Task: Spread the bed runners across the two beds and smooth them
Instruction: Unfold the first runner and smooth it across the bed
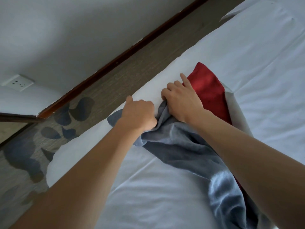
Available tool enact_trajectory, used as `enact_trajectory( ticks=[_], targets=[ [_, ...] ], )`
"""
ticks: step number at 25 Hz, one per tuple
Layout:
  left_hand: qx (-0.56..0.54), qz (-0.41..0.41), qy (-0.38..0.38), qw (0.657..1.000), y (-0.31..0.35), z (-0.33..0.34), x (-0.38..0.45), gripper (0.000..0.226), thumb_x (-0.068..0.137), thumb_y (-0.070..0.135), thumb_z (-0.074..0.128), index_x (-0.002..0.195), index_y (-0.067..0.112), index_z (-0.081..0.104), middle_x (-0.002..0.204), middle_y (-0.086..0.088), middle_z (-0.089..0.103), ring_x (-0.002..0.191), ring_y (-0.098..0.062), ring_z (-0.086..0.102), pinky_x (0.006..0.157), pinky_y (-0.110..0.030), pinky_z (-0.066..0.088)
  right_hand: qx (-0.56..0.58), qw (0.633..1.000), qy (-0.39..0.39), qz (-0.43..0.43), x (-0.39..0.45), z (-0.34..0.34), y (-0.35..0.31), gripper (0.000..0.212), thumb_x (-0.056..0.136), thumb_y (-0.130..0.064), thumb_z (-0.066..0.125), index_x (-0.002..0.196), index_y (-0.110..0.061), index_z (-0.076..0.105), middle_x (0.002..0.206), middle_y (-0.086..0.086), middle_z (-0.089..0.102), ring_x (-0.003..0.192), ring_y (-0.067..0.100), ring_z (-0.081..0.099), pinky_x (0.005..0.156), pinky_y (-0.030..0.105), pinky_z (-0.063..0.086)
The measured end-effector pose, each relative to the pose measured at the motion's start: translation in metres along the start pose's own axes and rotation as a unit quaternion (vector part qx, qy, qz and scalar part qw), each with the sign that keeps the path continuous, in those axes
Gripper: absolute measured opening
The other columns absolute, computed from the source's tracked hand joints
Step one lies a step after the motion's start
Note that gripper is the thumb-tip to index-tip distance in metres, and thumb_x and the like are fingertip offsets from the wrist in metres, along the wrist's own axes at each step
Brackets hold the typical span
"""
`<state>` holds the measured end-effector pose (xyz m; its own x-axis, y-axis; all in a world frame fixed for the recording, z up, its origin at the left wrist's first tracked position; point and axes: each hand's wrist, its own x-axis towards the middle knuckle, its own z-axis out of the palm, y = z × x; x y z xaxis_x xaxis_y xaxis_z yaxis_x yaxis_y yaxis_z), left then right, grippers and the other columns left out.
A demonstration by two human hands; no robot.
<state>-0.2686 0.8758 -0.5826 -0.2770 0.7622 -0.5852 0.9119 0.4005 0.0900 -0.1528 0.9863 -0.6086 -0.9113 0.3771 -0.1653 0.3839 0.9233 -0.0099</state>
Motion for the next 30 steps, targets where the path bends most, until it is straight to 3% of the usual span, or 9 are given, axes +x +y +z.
enact_trajectory(
  ticks=[3,5,8,10,16,20,24,27,30],
  targets=[
    [-0.074,-0.049,0.170,0.981,-0.039,-0.004,0.013,0.026,0.095,0.043,0.051,0.083,0.026,0.066,0.077,0.006,0.063,0.078,-0.018,0.059,0.090,-0.041,0.029,0.030,0.988,0.120,0.091,0.025,-0.004,0.006,0.017,0.091,-0.012,0.053,0.098,-0.019,0.065,0.098,0.004,0.062,0.100,0.029,0.058,0.121,0.053,0.021],
    [-0.105,-0.096,0.234,0.962,-0.058,0.003,0.016,0.024,0.095,0.048,0.053,0.089,0.028,0.065,0.086,0.005,0.063,0.085,-0.019,0.059,0.092,-0.042,0.031,0.036,0.989,0.100,0.104,0.039,-0.006,0.002,0.027,0.090,-0.010,0.055,0.112,-0.021,0.066,0.111,0.004,0.064,0.113,0.029,0.057,0.123,0.055,0.016],
    [-0.085,-0.120,0.103,0.984,-0.058,0.009,0.015,0.038,0.096,0.052,0.041,0.078,0.027,0.064,0.075,0.005,0.063,0.082,-0.018,0.057,0.095,-0.044,0.029,0.013,0.995,-0.036,0.087,0.048,0.000,-0.009,0.038,0.092,-0.015,0.050,0.129,-0.021,0.060,0.124,0.005,0.061,0.126,0.029,0.049,0.123,0.060,0.006],
    [-0.091,-0.097,0.050,0.990,-0.057,0.009,0.018,0.036,0.094,0.046,0.042,0.072,0.027,0.063,0.069,0.006,0.063,0.078,-0.016,0.057,0.092,-0.042,0.025,0.006,0.995,-0.045,0.085,0.050,0.006,-0.010,0.026,0.094,-0.014,0.048,0.115,-0.018,0.064,0.111,0.004,0.064,0.117,0.029,0.053,0.122,0.059,0.009],
    [-0.115,-0.137,0.255,0.950,-0.092,-0.003,0.036,0.019,0.096,0.036,0.051,0.082,0.025,0.054,0.082,0.004,0.062,0.085,-0.023,0.058,0.091,-0.042,0.032,0.033,0.986,0.100,0.127,0.097,-0.006,-0.001,0.020,0.089,-0.007,0.053,0.102,-0.019,0.062,0.101,0.003,0.063,0.106,0.029,0.056,0.123,0.055,0.015],
    [-0.128,-0.109,0.215,0.962,-0.079,0.007,0.045,0.025,0.091,0.044,0.053,0.109,0.028,0.061,0.102,0.005,0.065,0.102,-0.022,0.060,0.104,-0.043,0.028,0.028,0.994,0.023,0.101,0.094,0.003,-0.006,0.038,0.088,-0.009,0.054,0.123,-0.020,0.060,0.119,0.004,0.061,0.122,0.029,0.051,0.123,0.056,0.007],
    [-0.084,-0.083,0.199,0.973,-0.062,0.020,0.051,0.016,0.093,0.038,0.052,0.088,0.030,0.064,0.079,0.009,0.064,0.087,-0.018,0.059,0.095,-0.039,0.029,0.000,0.994,-0.001,0.110,0.063,0.015,0.012,0.026,0.096,-0.020,0.050,0.116,-0.024,0.067,0.113,0.002,0.068,0.120,0.028,0.054,0.123,0.054,0.014],
    [-0.060,-0.126,0.212,0.967,-0.063,0.014,0.059,0.018,0.095,0.027,0.049,0.082,0.027,0.061,0.072,0.004,0.063,0.078,-0.022,0.059,0.091,-0.041,0.033,0.016,0.986,0.066,0.150,0.053,0.008,0.034,0.027,0.098,-0.021,0.052,0.120,-0.024,0.065,0.121,0.003,0.067,0.125,0.028,0.053,0.124,0.053,0.014],
    [-0.116,-0.027,0.285,0.951,-0.016,-0.001,0.057,0.013,0.094,0.023,0.053,0.086,0.027,0.063,0.083,0.007,0.065,0.080,-0.020,0.059,0.090,-0.040,0.033,0.083,0.962,0.164,0.203,0.008,-0.001,0.050,0.033,0.093,-0.016,0.055,0.124,-0.019,0.065,0.122,0.003,0.066,0.124,0.026,0.054,0.125,0.050,0.014]
  ],
)
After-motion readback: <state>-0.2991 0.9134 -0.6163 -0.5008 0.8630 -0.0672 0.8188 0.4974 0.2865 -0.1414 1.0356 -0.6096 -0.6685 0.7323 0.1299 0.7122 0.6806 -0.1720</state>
